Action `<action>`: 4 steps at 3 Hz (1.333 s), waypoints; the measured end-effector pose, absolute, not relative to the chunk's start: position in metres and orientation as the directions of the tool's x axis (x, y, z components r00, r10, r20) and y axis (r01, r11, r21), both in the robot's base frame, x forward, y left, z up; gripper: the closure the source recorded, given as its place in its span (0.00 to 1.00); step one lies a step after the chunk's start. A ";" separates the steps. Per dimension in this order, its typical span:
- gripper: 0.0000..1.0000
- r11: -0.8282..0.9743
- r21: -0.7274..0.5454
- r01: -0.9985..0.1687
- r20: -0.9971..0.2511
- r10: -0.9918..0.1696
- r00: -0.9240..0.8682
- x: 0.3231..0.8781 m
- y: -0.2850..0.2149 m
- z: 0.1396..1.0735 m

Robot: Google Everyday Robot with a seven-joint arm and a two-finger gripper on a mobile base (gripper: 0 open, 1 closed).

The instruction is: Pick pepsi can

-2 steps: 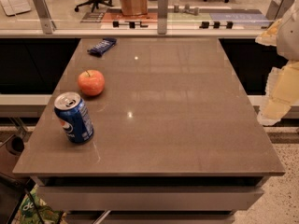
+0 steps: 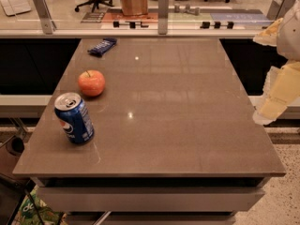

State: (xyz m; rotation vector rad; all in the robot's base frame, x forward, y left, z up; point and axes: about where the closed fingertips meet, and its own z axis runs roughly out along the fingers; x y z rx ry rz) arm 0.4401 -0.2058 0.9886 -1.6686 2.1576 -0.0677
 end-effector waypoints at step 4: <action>0.00 0.282 -0.228 -0.932 -0.688 -0.724 -0.050 0.465 -0.062 0.956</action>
Offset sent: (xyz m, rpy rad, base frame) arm 0.0302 0.0941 -0.0126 0.4142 -0.1132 0.0627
